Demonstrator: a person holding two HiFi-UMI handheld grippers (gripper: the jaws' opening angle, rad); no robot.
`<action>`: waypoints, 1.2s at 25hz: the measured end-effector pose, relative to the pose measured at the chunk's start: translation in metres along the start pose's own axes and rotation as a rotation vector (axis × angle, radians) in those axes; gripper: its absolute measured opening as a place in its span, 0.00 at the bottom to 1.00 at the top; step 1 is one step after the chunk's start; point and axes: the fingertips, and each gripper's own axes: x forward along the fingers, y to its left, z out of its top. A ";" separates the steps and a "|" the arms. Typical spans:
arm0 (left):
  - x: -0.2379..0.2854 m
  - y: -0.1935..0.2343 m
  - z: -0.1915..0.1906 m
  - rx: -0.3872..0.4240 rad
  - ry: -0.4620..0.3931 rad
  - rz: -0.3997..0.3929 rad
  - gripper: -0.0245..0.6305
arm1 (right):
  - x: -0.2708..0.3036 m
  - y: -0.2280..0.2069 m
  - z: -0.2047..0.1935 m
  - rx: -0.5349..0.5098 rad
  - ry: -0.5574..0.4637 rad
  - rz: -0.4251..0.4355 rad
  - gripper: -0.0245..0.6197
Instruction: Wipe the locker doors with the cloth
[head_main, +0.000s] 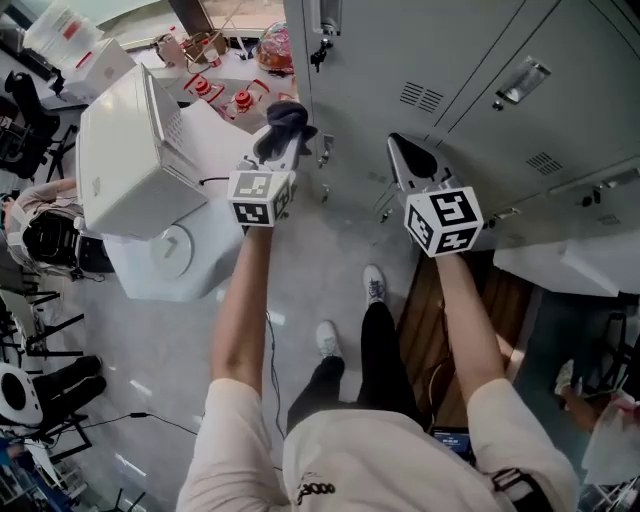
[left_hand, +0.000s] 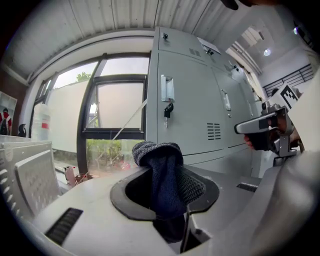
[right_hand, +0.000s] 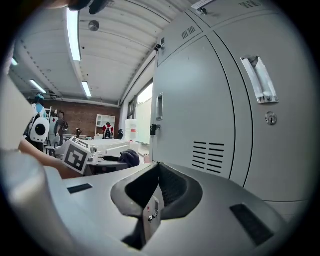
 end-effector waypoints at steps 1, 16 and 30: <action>0.007 0.001 -0.005 0.019 -0.006 -0.001 0.22 | 0.002 -0.001 -0.006 0.006 0.003 -0.002 0.05; 0.095 -0.023 -0.041 0.050 -0.024 -0.024 0.22 | 0.000 -0.029 -0.063 0.022 0.078 -0.039 0.05; 0.114 -0.121 -0.050 0.134 -0.034 -0.170 0.22 | -0.047 -0.075 -0.086 0.083 0.112 -0.158 0.05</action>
